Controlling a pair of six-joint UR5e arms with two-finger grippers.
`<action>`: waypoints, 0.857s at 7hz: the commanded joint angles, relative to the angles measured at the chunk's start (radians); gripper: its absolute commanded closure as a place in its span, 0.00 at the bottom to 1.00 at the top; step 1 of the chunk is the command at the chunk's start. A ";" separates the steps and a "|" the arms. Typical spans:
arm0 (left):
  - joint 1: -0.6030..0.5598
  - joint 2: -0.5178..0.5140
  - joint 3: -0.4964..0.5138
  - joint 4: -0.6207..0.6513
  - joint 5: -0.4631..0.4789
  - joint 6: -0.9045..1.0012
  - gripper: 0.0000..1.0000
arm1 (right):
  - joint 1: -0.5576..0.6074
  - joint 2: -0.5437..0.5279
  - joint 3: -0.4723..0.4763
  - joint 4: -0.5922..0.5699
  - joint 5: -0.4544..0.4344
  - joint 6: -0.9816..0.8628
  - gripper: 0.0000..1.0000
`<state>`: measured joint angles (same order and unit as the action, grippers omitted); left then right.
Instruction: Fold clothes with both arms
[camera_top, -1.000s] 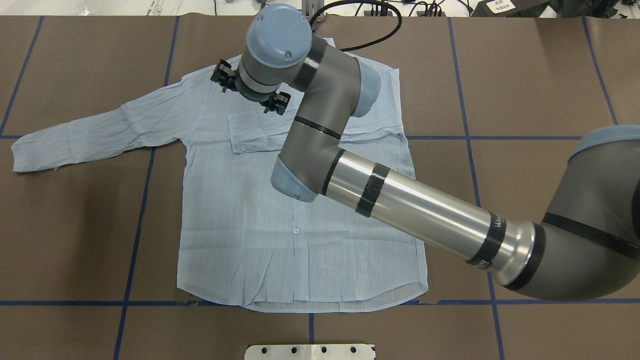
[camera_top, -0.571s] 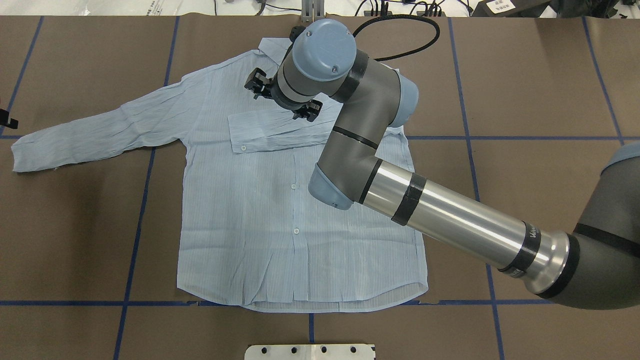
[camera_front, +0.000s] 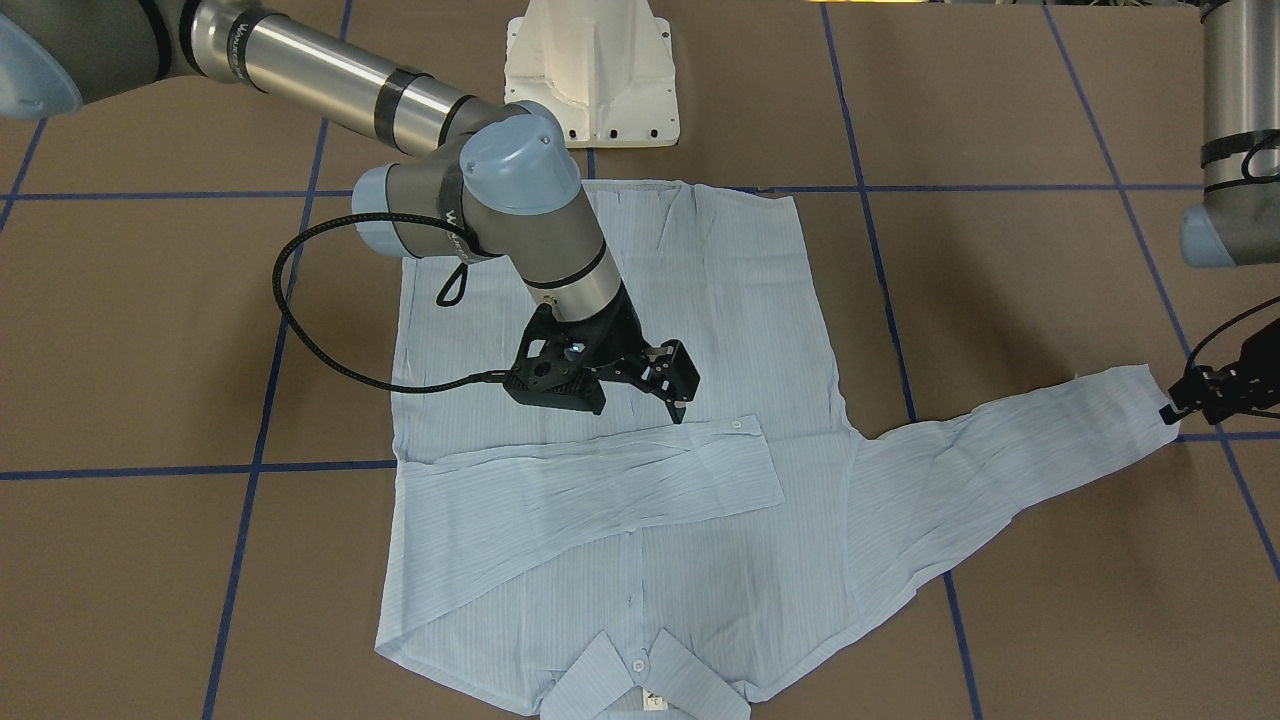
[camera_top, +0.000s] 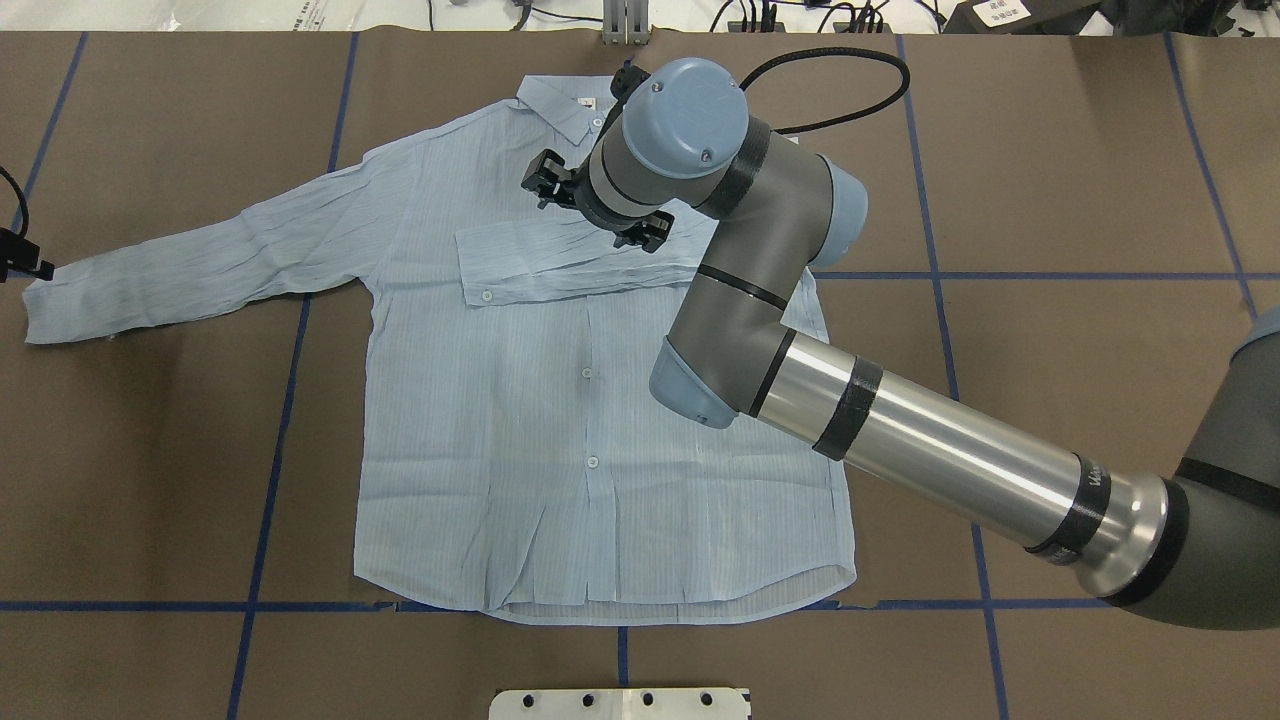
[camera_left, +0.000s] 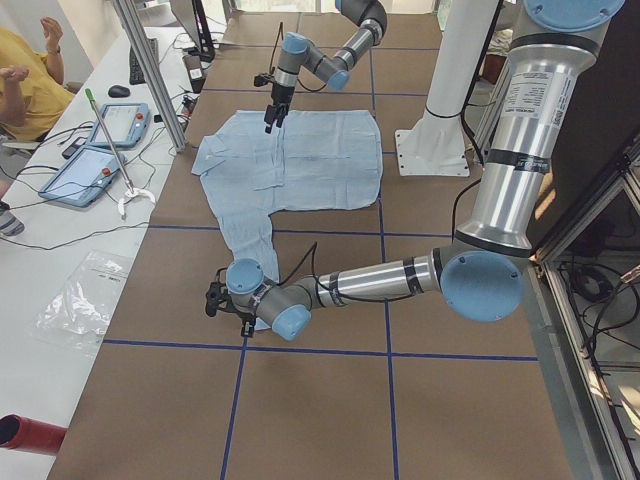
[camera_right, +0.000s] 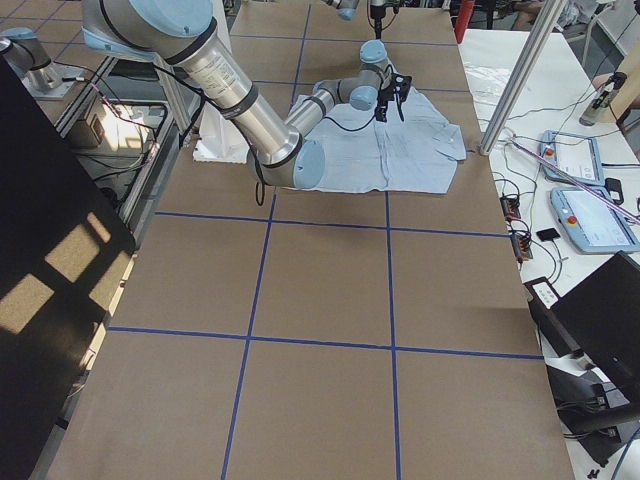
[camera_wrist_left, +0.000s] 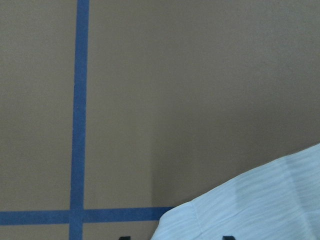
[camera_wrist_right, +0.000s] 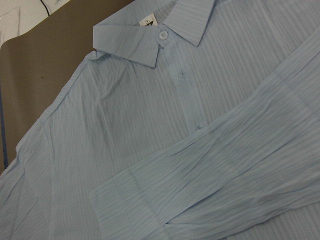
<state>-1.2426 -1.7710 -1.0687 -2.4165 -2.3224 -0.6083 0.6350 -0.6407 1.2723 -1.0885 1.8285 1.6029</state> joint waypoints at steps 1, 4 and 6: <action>0.011 -0.001 0.015 0.000 0.000 -0.001 0.37 | 0.000 -0.002 0.002 0.001 0.000 0.000 0.02; 0.020 -0.001 0.026 -0.001 0.000 -0.001 0.37 | 0.000 0.000 0.004 0.001 0.000 -0.001 0.02; 0.022 -0.001 0.026 -0.004 0.000 -0.001 0.47 | 0.000 0.000 0.004 0.001 0.000 -0.001 0.02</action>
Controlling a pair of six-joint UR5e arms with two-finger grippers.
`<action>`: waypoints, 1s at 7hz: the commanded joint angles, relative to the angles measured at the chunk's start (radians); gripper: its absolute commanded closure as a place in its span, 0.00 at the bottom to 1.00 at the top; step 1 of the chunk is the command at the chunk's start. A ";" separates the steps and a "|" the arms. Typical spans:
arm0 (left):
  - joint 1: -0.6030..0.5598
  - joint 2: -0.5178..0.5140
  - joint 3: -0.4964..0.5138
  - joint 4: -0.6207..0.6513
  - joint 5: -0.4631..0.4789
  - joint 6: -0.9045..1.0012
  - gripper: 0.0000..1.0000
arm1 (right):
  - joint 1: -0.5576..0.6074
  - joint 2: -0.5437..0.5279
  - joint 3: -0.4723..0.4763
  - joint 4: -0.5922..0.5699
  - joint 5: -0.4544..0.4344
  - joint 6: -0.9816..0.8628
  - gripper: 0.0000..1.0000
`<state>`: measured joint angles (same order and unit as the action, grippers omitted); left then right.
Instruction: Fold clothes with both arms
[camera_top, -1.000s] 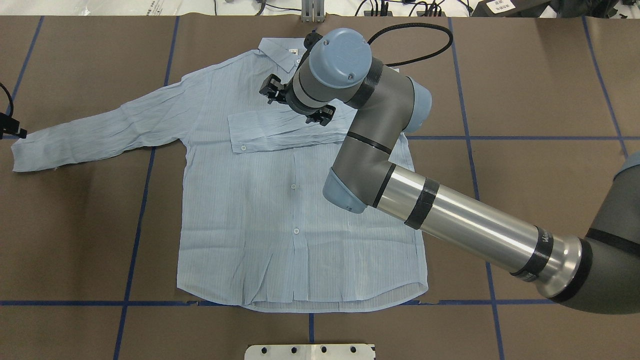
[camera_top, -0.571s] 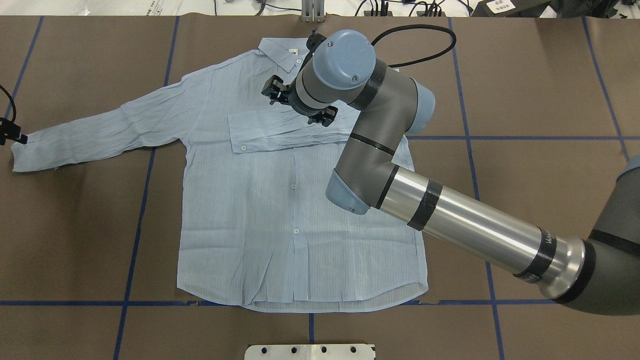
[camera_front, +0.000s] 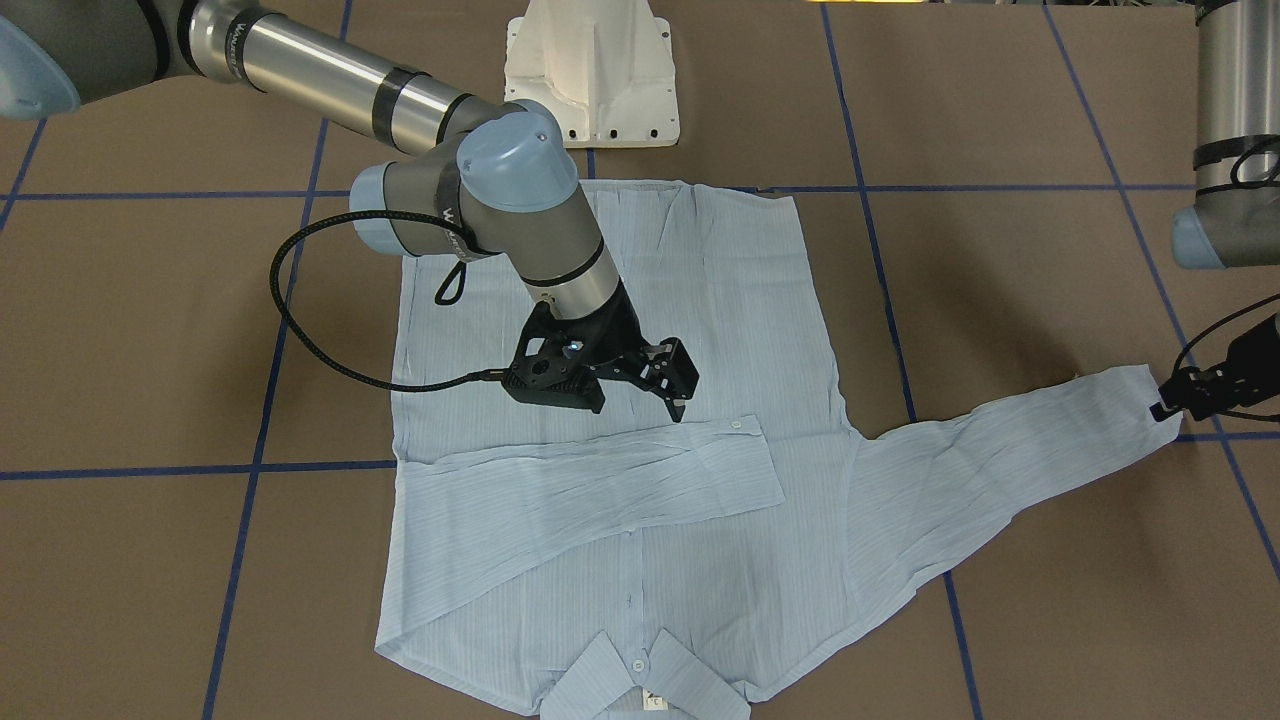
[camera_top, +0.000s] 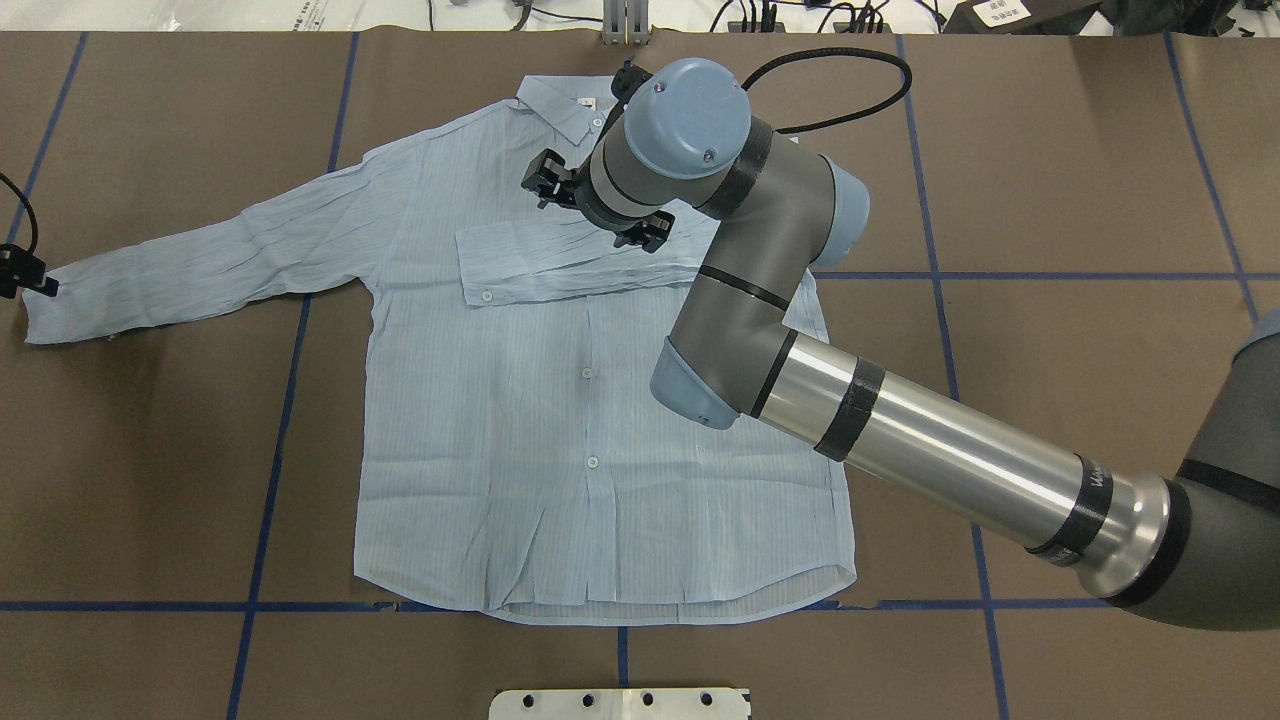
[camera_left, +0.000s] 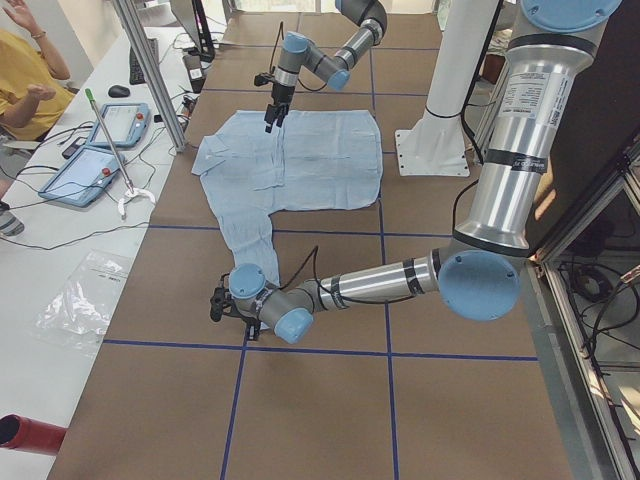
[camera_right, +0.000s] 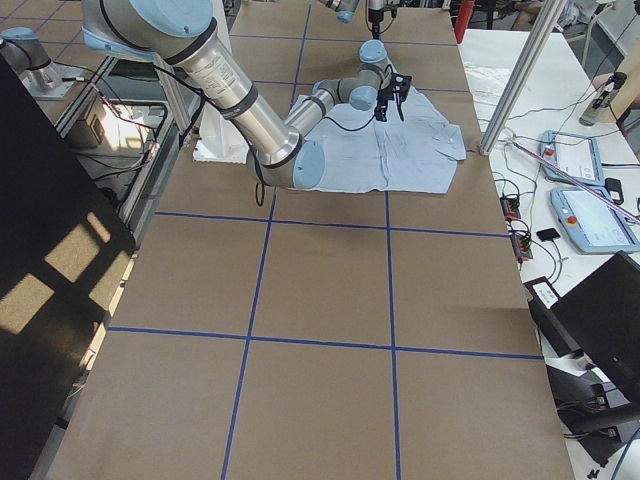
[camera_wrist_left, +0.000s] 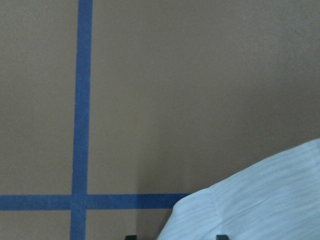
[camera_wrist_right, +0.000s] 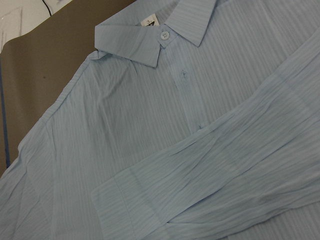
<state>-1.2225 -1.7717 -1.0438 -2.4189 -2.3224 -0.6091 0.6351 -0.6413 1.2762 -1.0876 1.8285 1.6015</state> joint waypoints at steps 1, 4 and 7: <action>0.001 0.000 0.001 -0.003 0.000 0.000 0.67 | 0.000 0.000 0.000 0.000 0.000 0.000 0.02; 0.001 -0.002 -0.028 -0.003 -0.006 -0.036 1.00 | 0.002 0.000 0.000 0.000 0.000 0.000 0.02; 0.053 -0.084 -0.273 0.015 -0.032 -0.433 1.00 | 0.067 -0.178 0.173 0.012 0.026 -0.023 0.02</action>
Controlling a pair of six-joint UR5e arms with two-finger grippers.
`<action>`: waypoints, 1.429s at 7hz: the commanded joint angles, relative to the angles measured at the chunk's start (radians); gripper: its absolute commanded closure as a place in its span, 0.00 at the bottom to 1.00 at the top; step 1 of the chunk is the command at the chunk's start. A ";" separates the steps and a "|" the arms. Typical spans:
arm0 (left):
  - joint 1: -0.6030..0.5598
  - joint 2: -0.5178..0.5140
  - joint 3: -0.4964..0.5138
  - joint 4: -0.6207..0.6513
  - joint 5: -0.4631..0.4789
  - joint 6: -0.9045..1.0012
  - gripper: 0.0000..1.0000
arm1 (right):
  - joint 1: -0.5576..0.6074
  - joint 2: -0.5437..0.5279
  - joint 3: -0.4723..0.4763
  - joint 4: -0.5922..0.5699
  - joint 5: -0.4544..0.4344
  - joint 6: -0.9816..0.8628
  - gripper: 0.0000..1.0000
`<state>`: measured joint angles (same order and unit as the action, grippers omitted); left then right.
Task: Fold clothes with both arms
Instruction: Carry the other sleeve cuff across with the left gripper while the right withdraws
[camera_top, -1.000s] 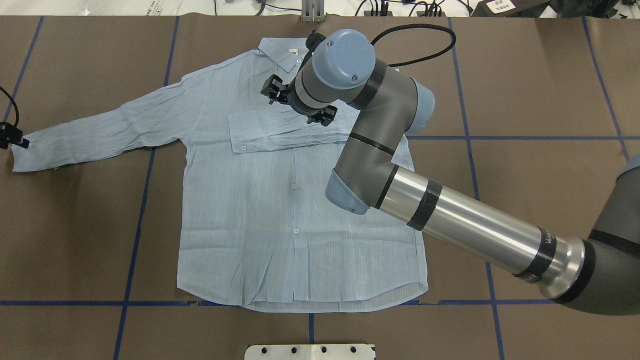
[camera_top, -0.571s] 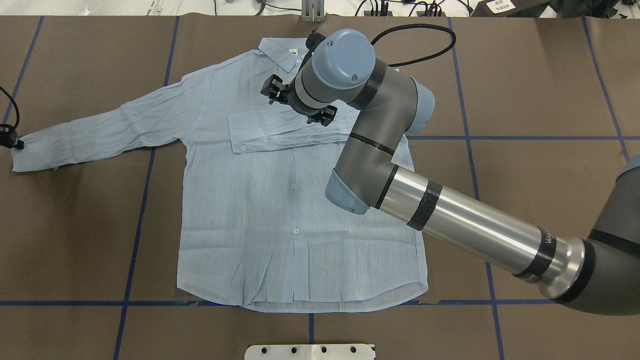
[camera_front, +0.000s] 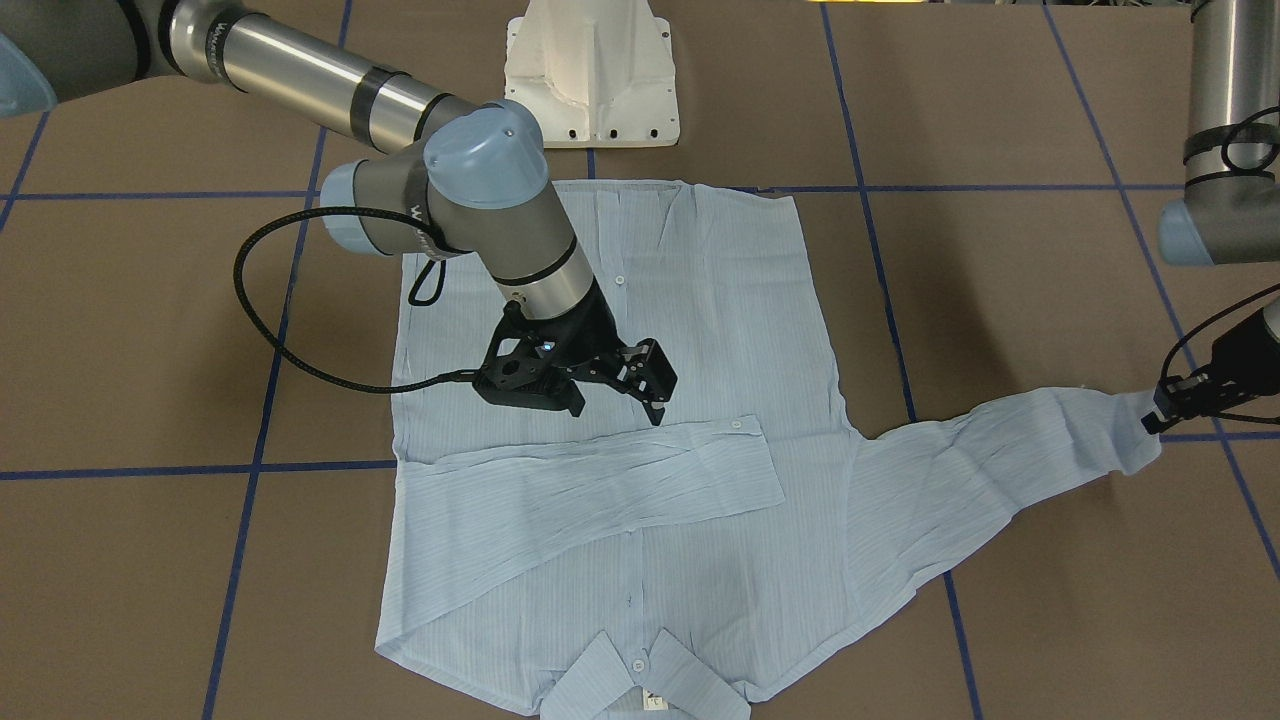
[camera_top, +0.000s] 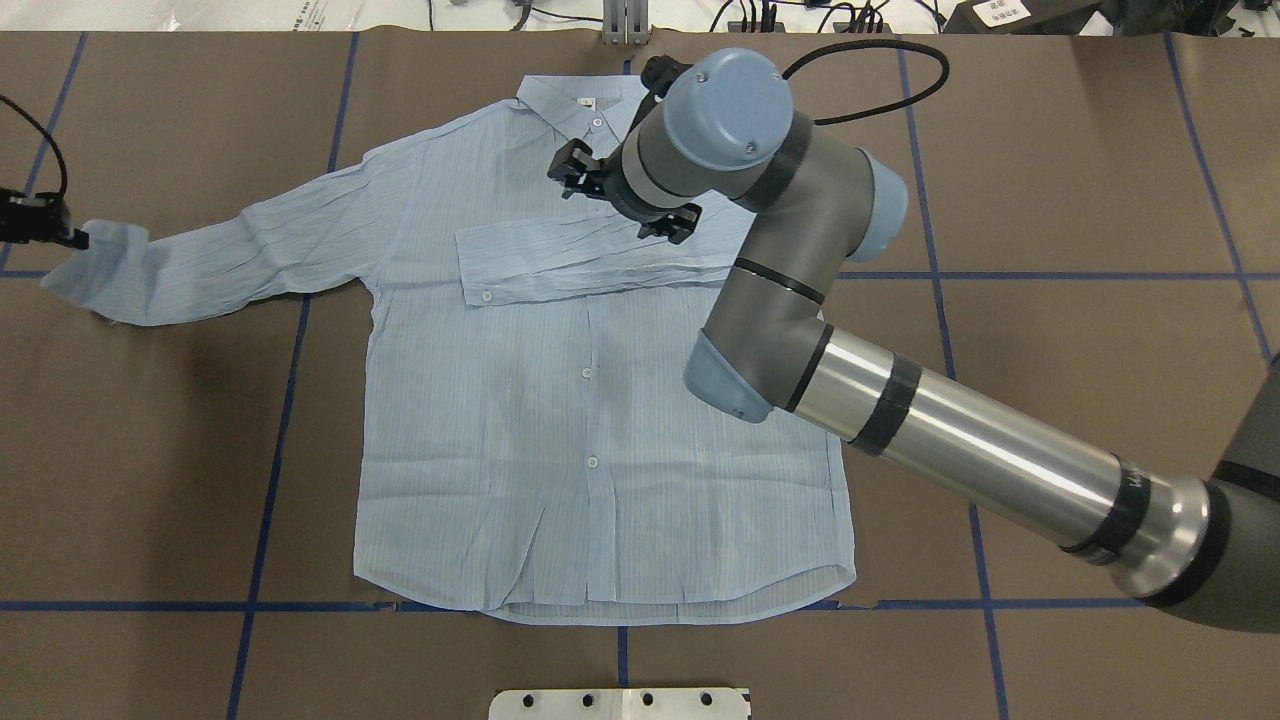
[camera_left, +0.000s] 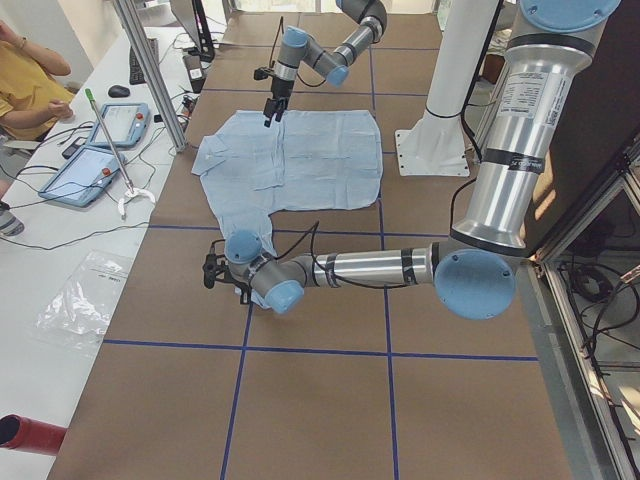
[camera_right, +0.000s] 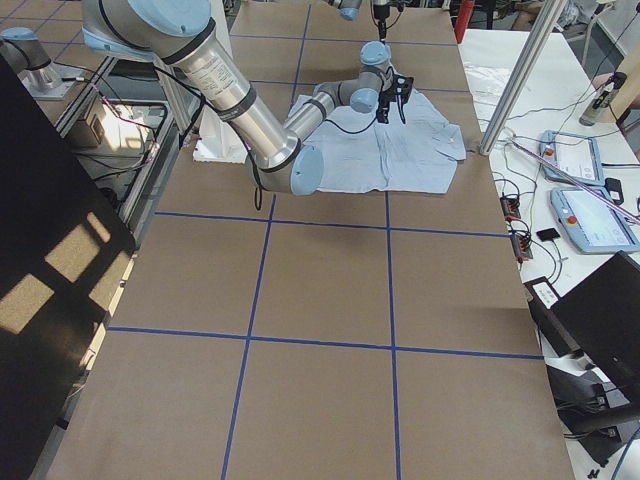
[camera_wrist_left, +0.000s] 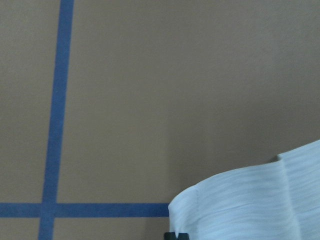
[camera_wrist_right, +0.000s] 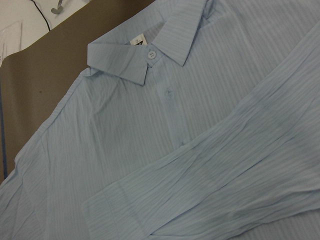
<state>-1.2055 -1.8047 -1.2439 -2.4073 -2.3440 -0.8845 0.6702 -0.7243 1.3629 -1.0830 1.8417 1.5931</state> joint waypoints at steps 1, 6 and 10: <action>0.126 -0.124 -0.113 0.004 -0.006 -0.321 1.00 | 0.064 -0.165 0.143 0.008 0.043 -0.078 0.01; 0.495 -0.686 0.052 0.122 0.311 -0.845 1.00 | 0.204 -0.404 0.216 0.011 0.112 -0.261 0.01; 0.613 -0.711 0.063 0.116 0.454 -0.835 0.46 | 0.266 -0.495 0.242 0.011 0.162 -0.347 0.01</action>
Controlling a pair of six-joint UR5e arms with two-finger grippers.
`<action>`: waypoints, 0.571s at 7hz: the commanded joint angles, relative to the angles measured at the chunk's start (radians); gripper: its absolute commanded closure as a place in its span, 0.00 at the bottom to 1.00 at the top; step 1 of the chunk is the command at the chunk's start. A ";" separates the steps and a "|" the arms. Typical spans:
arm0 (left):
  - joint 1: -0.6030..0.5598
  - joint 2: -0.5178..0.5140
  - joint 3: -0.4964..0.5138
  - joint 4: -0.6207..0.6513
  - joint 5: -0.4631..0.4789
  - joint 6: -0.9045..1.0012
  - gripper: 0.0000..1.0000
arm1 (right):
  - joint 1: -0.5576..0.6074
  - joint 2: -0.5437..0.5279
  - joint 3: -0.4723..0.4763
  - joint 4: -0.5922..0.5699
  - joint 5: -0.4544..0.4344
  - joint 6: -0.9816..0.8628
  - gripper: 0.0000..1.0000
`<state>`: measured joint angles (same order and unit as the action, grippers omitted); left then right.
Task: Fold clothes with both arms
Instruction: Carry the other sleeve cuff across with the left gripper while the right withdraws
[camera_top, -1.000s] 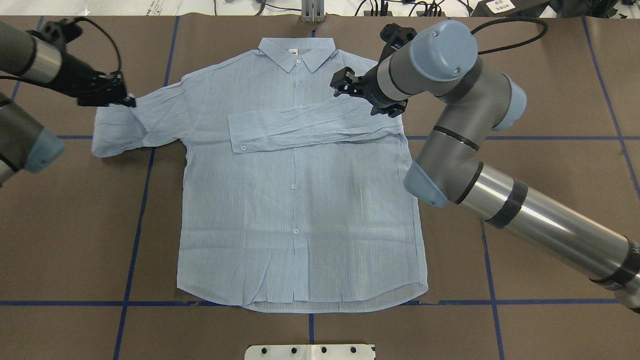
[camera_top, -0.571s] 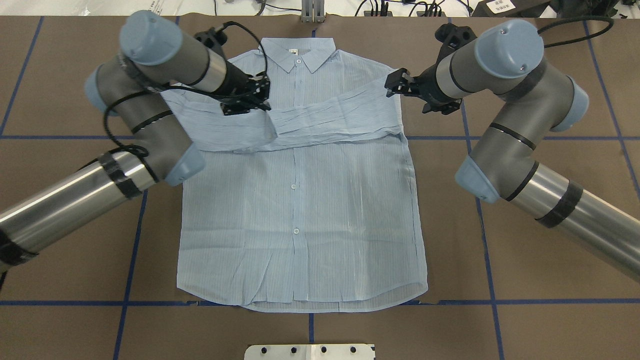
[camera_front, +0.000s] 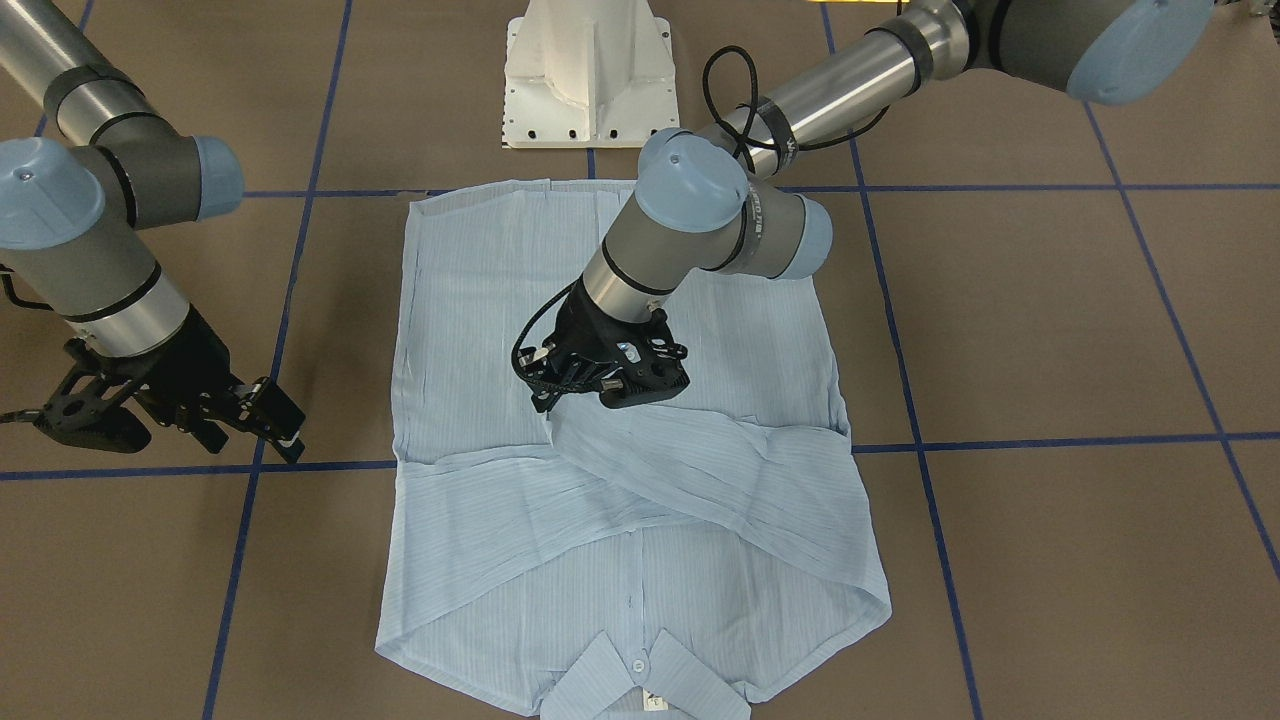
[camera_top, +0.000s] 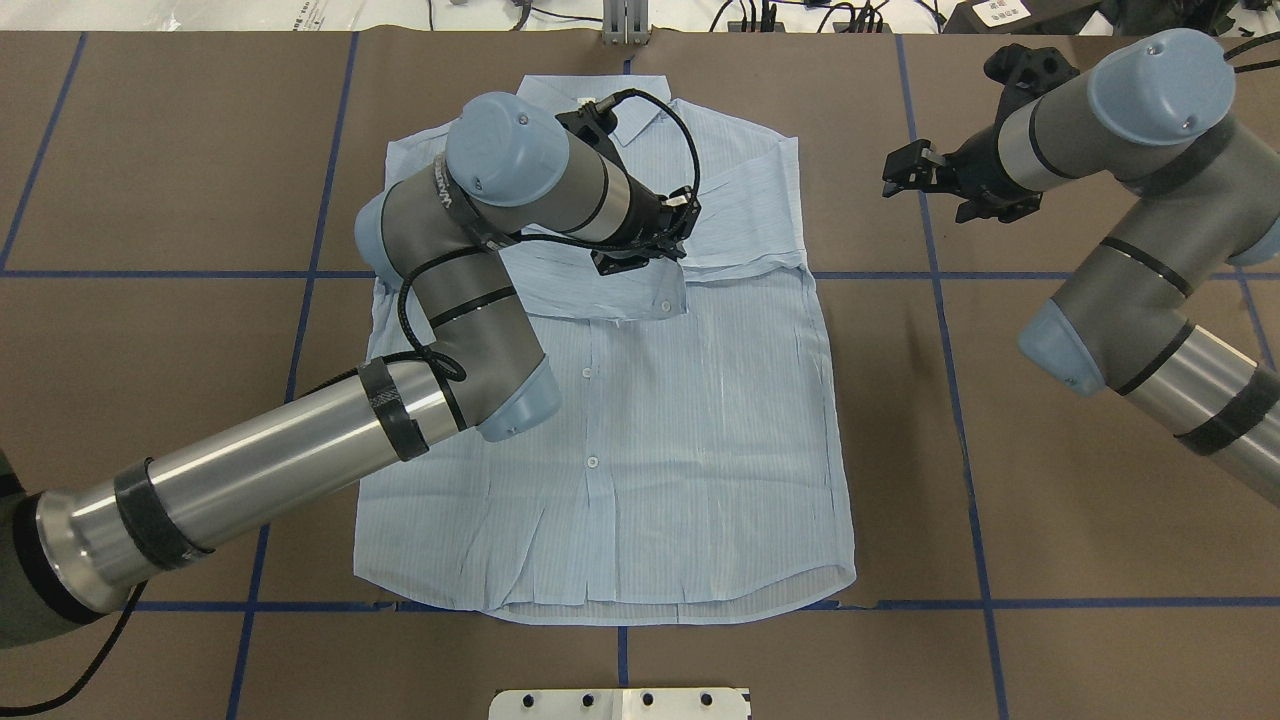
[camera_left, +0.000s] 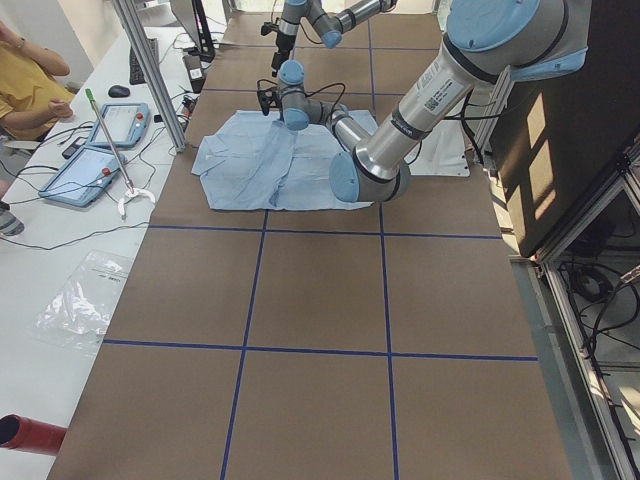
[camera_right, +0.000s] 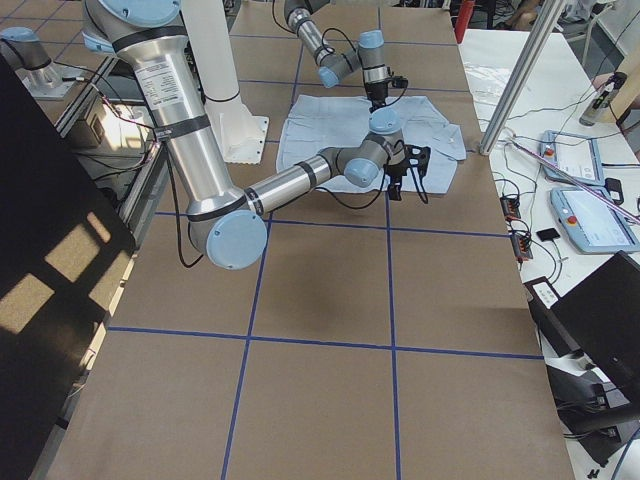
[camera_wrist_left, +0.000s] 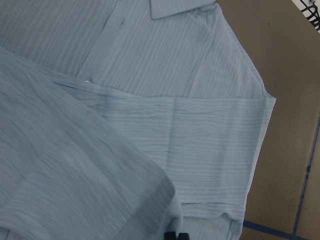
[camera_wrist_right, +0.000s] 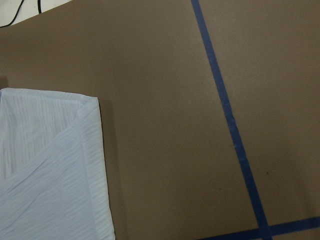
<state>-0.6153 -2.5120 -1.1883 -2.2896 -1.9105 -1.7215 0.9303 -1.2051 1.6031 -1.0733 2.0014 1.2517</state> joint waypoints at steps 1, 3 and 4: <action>0.025 -0.011 0.007 -0.002 0.021 0.000 0.30 | 0.005 -0.019 0.000 0.001 0.002 -0.005 0.01; 0.023 -0.019 -0.007 0.001 0.019 0.002 0.18 | -0.002 -0.022 0.014 0.001 0.002 0.041 0.01; 0.020 0.036 -0.081 0.005 0.021 0.002 0.19 | -0.066 -0.021 0.030 0.000 -0.012 0.174 0.01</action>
<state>-0.5927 -2.5165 -1.2095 -2.2885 -1.8908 -1.7200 0.9147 -1.2256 1.6172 -1.0726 2.0001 1.3136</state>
